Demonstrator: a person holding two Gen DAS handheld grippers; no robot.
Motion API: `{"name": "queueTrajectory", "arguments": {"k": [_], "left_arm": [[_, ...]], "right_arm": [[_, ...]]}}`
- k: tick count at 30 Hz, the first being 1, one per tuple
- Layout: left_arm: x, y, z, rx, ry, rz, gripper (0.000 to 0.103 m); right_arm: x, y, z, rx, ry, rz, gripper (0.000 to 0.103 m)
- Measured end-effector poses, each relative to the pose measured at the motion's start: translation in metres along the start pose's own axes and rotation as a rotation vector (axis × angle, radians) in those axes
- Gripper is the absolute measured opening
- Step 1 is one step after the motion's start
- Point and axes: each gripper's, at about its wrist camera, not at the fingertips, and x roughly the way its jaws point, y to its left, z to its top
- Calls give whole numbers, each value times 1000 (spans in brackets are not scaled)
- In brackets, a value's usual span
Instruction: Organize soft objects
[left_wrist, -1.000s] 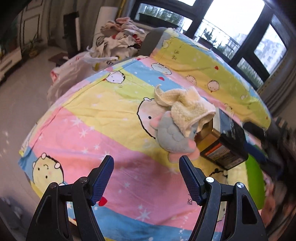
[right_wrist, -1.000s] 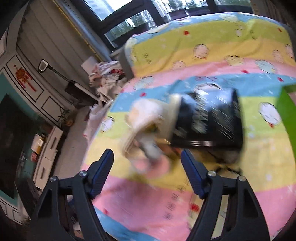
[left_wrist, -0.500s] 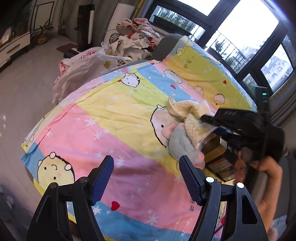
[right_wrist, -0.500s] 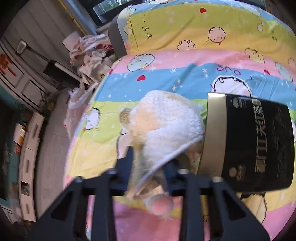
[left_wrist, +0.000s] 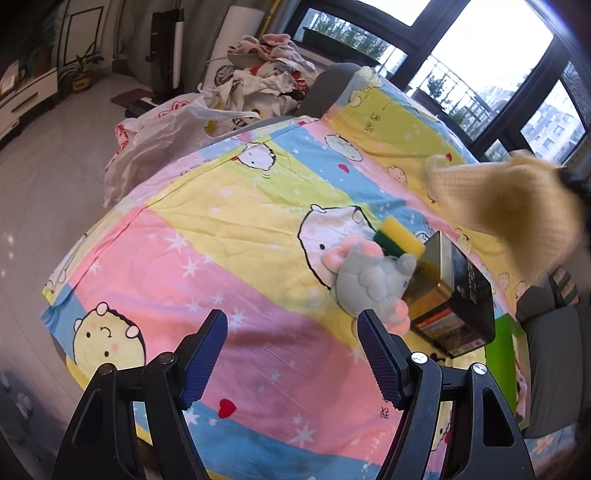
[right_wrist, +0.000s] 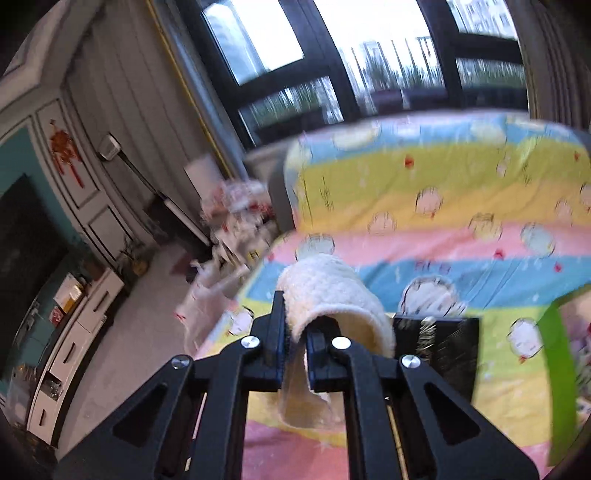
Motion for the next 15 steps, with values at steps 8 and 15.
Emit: {"name": "queueTrajectory", "arguments": {"k": [8, 15], "left_arm": [[1, -28, -13, 92, 11, -7, 73], [2, -45, -22, 140, 23, -18, 73]], "right_arm": [[-98, -13, -21, -92, -9, -15, 9], [-114, -57, -79, -108, 183, -89, 10]]}}
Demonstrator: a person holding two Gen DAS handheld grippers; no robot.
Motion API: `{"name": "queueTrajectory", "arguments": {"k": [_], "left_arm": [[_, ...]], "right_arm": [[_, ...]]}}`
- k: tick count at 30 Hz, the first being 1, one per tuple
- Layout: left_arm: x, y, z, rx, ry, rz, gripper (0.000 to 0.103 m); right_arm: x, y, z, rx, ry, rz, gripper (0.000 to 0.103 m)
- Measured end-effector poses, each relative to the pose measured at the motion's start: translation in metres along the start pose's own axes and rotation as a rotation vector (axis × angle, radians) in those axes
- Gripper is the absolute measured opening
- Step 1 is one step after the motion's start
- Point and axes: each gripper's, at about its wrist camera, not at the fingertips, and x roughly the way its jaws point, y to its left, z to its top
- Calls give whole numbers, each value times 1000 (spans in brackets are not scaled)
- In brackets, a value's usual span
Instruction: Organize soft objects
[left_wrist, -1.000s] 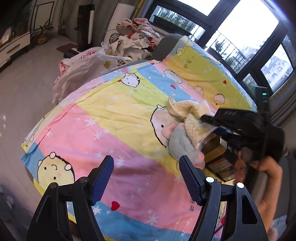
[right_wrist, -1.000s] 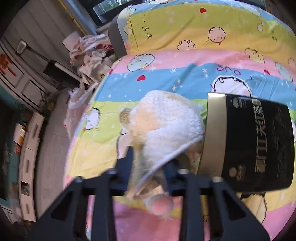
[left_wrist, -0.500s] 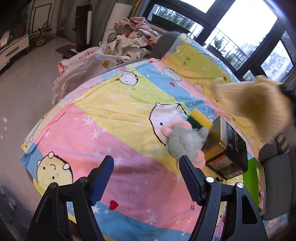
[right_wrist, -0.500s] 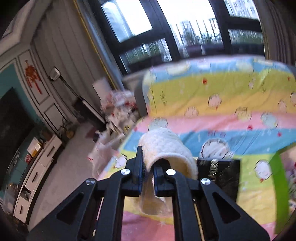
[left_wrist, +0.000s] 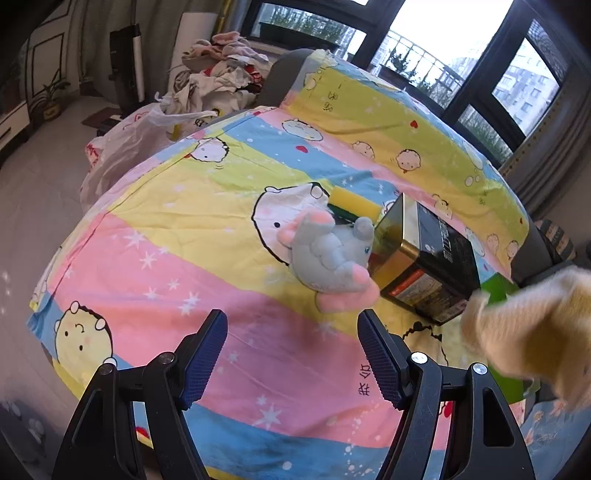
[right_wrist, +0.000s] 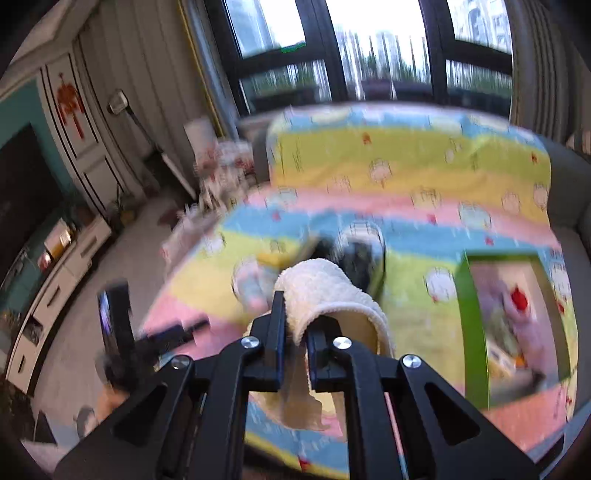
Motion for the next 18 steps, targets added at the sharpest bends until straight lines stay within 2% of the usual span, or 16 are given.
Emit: {"name": "queueTrajectory", "arguments": {"k": [3, 6, 10, 13, 15, 18], "left_arm": [[-1, -3, -2, 2, -7, -2, 73], [0, -7, -4, 20, -3, -1, 73], [2, -6, -3, 11, -5, 16, 73], [5, -7, -4, 19, 7, 13, 73], [7, -8, -5, 28, 15, 8, 73], [10, -11, -6, 43, 27, 9, 73]], "right_arm": [[23, -11, -17, 12, 92, -11, 11], [65, -14, -31, 14, 183, 7, 11], [129, -3, -35, 37, 224, 113, 10], [169, 0, -46, 58, 254, 104, 10], [191, -6, -60, 95, 303, 95, 10], [205, -20, -75, 140, 338, 62, 11]]}}
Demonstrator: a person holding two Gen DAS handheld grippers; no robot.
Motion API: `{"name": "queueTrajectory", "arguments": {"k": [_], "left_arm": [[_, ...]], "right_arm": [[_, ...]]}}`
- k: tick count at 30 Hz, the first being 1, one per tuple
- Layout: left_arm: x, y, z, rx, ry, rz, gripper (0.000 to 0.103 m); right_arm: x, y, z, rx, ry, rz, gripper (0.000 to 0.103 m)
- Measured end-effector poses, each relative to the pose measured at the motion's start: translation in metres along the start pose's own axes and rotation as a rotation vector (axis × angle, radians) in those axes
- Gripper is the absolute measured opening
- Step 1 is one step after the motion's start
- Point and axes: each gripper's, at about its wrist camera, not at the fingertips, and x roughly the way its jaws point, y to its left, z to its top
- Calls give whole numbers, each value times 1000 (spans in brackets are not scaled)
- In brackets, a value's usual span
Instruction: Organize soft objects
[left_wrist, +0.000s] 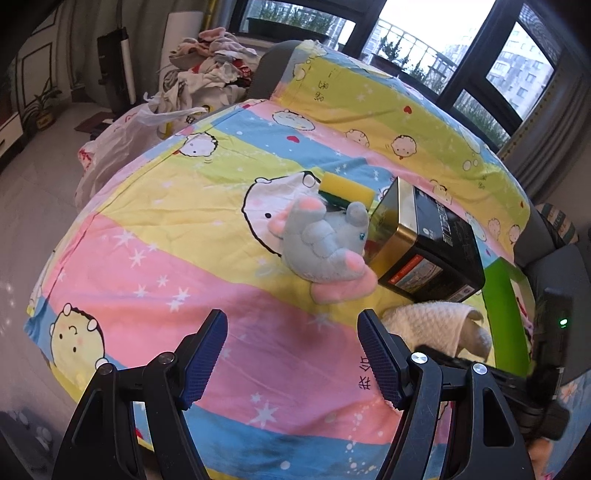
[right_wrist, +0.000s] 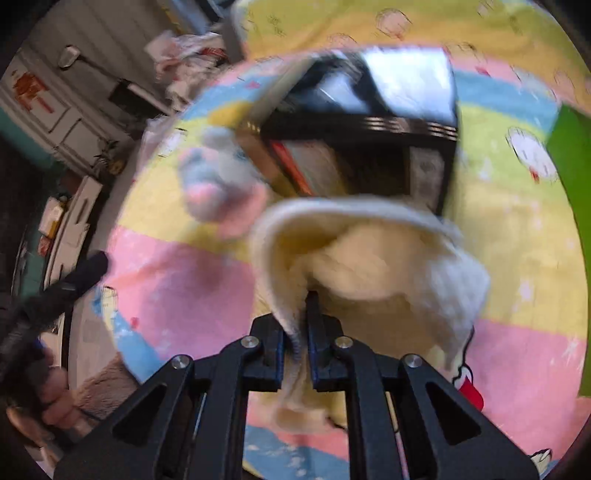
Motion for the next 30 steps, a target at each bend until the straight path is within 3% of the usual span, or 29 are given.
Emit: {"name": "queueTrajectory", "arguments": {"k": [4, 6, 7, 8, 13, 17, 22, 30], "left_arm": [[6, -9, -3, 25, 20, -11, 73], [10, -16, -6, 45, 39, -31, 73], [12, -19, -7, 53, 49, -44, 73], [14, -24, -10, 61, 63, -65, 74], [25, -44, -21, 98, 141, -168, 74], [41, -66, -33, 136, 205, -203, 74], [61, -89, -44, 166, 247, -200, 74], [88, -103, -51, 139, 296, -226, 74]], "right_arm": [[-3, -18, -7, 65, 2, 50, 14], [-12, -16, -10, 53, -8, 22, 35], [-22, -14, -13, 43, -31, -16, 63], [-29, -13, -15, 38, -56, -32, 79], [-77, -21, -18, 37, -152, -41, 84], [-97, -43, -9, 94, -235, -48, 97], [-68, -49, 8, 133, -181, 40, 96], [-11, -50, 10, 162, -71, 79, 96]]}}
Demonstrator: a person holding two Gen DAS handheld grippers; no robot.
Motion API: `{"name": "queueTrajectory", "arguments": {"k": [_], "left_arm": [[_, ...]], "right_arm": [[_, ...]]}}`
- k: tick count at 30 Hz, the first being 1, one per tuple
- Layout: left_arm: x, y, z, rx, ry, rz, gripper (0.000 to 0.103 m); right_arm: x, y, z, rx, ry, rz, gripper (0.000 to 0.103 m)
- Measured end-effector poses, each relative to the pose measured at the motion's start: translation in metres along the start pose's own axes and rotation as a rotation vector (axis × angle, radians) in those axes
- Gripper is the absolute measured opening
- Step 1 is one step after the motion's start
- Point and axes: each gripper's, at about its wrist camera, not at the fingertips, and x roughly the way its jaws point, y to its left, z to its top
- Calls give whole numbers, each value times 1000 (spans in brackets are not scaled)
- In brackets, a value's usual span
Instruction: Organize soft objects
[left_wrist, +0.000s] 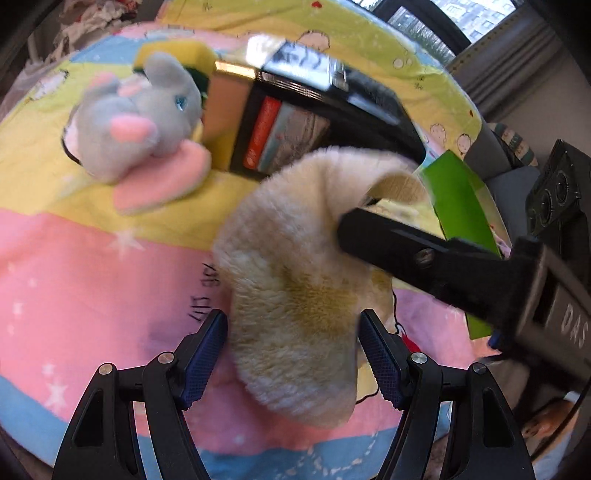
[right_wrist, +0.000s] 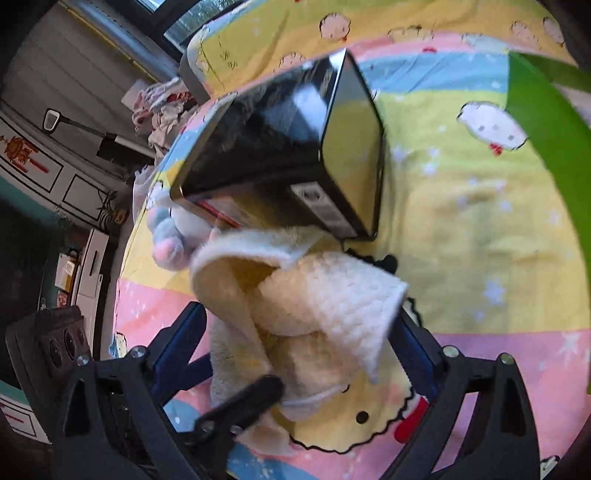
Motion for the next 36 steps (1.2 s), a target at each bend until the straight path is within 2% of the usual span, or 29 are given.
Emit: {"name": "queueTrajectory", "arguments": {"k": [1, 2, 5, 6, 7, 11, 16, 23, 30, 36], "left_arm": [[3, -1, 0, 1, 1, 12, 74], [3, -4, -1, 14, -19, 26, 74], [6, -11, -1, 47, -40, 58, 73], [6, -13, -1, 52, -45, 57, 66], [7, -14, -1, 54, -45, 50, 55], [9, -19, 0, 68, -53, 59, 47], [-6, -32, -3, 122, -95, 56, 36], [-54, -76, 4, 243, -225, 30, 35], [-89, -138, 18, 375, -349, -5, 35], [-101, -185, 32, 471, -407, -76, 35]], "right_arm": [[4, 0, -2, -6, 7, -1, 92], [5, 0, -4, -11, 10, 1, 81], [12, -2, -7, -10, 26, 22, 62], [13, -2, -8, -17, 21, 29, 57], [13, -1, -9, -29, 24, 39, 43], [13, -1, -13, -50, 16, 70, 31], [-7, -1, -17, -34, -26, 138, 26], [-76, 11, -15, -65, -204, 168, 26], [-148, 7, 0, -73, -373, 152, 26], [-199, -6, 14, -70, -492, 100, 26]]}}
